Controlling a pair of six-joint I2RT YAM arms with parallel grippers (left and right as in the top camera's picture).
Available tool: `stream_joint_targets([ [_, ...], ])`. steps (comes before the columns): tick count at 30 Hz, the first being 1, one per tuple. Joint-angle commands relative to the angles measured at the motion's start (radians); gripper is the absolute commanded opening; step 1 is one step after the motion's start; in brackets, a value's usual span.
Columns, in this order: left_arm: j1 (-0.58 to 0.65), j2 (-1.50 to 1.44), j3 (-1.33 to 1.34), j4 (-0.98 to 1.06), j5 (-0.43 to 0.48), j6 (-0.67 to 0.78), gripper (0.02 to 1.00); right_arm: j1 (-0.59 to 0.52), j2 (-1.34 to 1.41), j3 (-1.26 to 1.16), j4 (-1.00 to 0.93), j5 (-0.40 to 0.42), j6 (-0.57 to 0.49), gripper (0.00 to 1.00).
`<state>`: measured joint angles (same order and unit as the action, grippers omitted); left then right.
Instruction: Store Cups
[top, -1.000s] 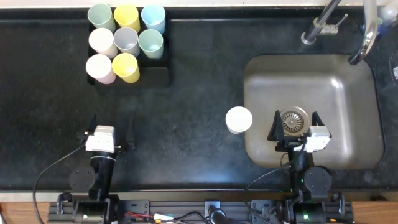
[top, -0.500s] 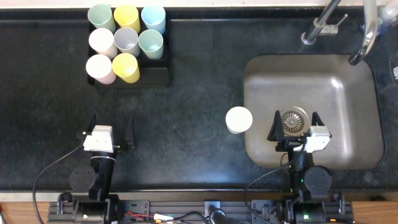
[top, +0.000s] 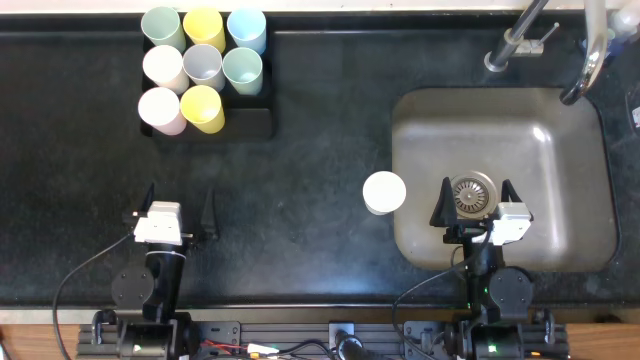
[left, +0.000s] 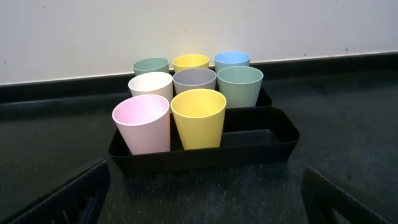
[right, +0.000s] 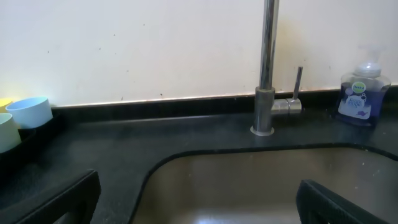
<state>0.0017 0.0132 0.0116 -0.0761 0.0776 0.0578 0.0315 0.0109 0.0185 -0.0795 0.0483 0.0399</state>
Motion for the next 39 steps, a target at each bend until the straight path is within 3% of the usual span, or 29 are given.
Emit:
stream_joint_targets([
  [1, 0.001, -0.01, -0.003, -0.002, -0.012, -0.01, 0.998, -0.004, -0.007, -0.013, 0.005, -0.007, -0.002, 0.998],
  [7, 0.001, -0.01, -0.003, -0.002, -0.012, -0.01, 0.998, -0.004, -0.002, 0.077, -0.021, -0.007, -0.002, 0.998],
  [10, 0.001, -0.01, -0.003, -0.002, -0.012, -0.01, 0.998, -0.004, 0.059, 0.261, -0.167, -0.016, 0.006, 0.998],
  [18, 0.001, -0.01, -0.003, -0.002, -0.012, -0.01, 0.998, 0.02, 0.763, 0.997, -0.867, -0.047, 0.001, 0.998],
  [22, 0.001, -0.01, -0.003, -0.002, -0.012, -0.01, 0.998, 0.128, 1.108, 1.262, -1.278, -0.005, -0.05, 0.998],
  [25, 0.001, -0.01, -0.003, -0.002, -0.012, -0.01, 0.998, 0.199, 1.294, 1.348, -1.444, 0.001, -0.085, 0.998],
  [33, 0.001, -0.01, -0.003, -0.002, -0.012, -0.01, 0.998, 0.239, 1.581, 1.352, -1.358, -0.008, -0.225, 0.998],
  [39, 0.001, -0.01, -0.003, -0.002, -0.012, -0.01, 0.998, 0.237, 1.658, 1.352, -1.273, -0.15, -0.328, 0.998],
])
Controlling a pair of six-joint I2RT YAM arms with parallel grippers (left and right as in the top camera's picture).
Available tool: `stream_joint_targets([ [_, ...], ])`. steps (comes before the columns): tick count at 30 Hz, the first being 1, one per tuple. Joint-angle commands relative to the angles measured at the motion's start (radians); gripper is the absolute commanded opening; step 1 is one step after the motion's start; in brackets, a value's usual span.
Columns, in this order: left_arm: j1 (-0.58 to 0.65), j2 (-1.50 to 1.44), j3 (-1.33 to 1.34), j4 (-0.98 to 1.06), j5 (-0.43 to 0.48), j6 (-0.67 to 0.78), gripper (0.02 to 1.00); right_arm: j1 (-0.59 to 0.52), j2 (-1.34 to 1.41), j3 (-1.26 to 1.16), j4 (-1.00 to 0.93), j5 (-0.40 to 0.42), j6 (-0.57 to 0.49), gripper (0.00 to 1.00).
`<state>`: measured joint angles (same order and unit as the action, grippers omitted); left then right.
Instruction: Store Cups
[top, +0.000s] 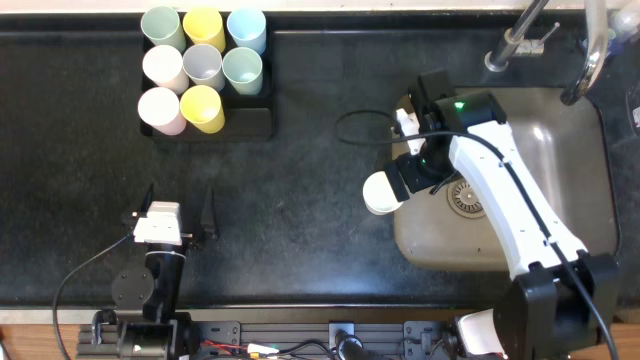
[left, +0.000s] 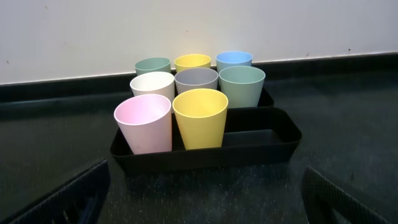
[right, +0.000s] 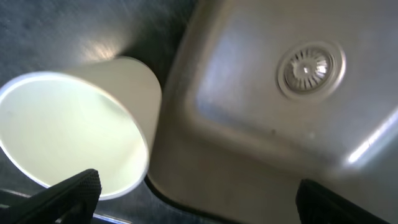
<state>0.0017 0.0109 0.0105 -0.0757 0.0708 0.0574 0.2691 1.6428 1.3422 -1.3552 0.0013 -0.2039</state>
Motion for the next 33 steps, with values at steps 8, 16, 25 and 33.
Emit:
stream_joint_targets([
  [8, 0.001, -0.008, -0.002, -0.002, -0.005, -0.01, 0.998, -0.003, 0.081, 0.029, 0.035, -0.105, -0.111, 0.998],
  [16, 0.001, -0.008, -0.002, -0.003, -0.005, -0.01, 0.998, -0.003, 0.112, 0.029, 0.06, -0.055, -0.111, 1.0],
  [25, 0.001, -0.008, -0.002, -0.003, -0.005, -0.01, 0.998, -0.001, 0.116, 0.028, 0.065, -0.064, -0.111, 0.045],
  [33, 0.001, -0.008, -0.002, -0.002, -0.005, -0.01, 0.998, 0.008, 0.096, 0.074, 0.037, -0.063, -0.078, 0.042],
])
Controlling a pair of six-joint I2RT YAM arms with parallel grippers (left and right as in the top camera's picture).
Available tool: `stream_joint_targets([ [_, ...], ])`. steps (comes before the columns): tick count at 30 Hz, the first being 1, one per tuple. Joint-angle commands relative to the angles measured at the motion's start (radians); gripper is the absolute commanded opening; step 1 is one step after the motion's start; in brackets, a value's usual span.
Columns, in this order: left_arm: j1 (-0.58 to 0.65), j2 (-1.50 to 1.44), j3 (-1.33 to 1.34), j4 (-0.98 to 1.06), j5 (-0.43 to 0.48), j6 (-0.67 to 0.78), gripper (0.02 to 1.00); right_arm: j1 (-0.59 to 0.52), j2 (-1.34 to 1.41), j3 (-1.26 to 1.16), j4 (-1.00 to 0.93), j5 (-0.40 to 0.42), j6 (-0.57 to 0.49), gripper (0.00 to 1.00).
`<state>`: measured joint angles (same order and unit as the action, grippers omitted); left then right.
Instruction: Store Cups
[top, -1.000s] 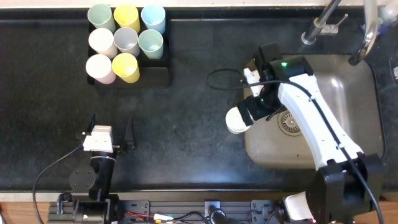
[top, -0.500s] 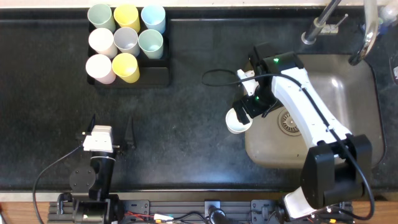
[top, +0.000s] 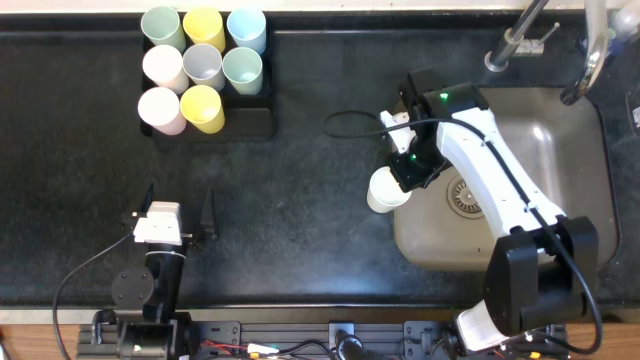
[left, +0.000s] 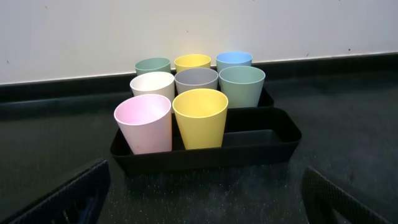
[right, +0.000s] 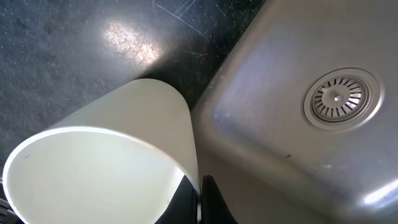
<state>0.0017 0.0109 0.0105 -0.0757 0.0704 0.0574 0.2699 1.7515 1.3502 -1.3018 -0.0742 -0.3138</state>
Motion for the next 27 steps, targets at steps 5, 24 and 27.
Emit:
stream_joint_targets([
  [5, 0.001, -0.008, -0.002, -0.003, -0.005, -0.01, 0.998, 0.042, -0.048, 0.381, -0.124, 0.016, 0.135, 0.042],
  [24, 0.001, -0.008, -0.002, -0.003, -0.005, -0.01, 0.998, 0.428, 0.453, 1.186, -0.087, 0.164, 0.189, 0.04],
  [27, 0.001, -0.008, -0.002, -0.002, -0.005, -0.01, 0.998, 0.41, 0.493, 1.186, -0.039, 0.14, 0.206, 0.04],
])
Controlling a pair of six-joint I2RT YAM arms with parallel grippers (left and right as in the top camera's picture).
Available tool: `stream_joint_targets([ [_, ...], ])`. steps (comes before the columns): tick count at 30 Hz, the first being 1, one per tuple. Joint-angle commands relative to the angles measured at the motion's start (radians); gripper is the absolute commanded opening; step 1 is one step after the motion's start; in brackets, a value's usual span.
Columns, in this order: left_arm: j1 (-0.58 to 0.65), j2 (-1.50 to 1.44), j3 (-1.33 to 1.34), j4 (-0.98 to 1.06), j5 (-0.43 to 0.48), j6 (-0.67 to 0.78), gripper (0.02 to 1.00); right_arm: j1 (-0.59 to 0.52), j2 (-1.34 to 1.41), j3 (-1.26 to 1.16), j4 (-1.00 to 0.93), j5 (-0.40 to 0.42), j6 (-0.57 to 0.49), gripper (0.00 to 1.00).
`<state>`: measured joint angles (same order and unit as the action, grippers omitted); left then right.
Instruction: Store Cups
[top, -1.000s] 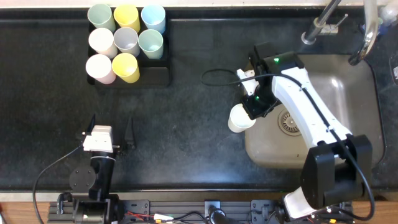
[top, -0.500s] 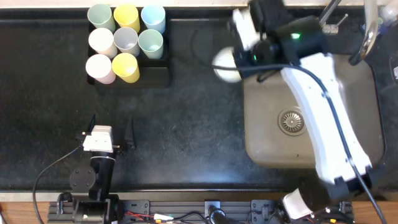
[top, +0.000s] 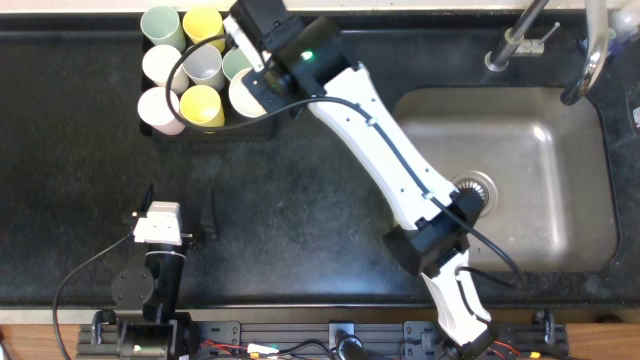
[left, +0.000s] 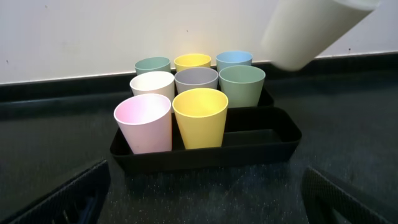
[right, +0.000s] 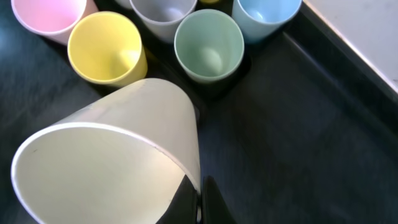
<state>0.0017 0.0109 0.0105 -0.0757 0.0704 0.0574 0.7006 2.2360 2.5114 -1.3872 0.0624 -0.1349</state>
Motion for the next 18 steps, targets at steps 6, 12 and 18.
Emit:
stream_joint_targets([
  [6, 0.001, -0.008, -0.002, -0.003, -0.005, -0.01, 0.996, -0.047, 0.063, 0.024, 0.048, -0.141, 0.027, 0.042],
  [12, 0.001, -0.008, -0.002, -0.003, -0.005, -0.01, 0.998, -0.047, 0.115, 0.024, 0.023, -0.148, 0.027, 0.042],
  [18, 0.001, -0.008, -0.002, -0.002, -0.005, -0.01, 0.998, -0.046, 0.161, 0.023, 0.025, -0.139, 0.023, 0.04],
])
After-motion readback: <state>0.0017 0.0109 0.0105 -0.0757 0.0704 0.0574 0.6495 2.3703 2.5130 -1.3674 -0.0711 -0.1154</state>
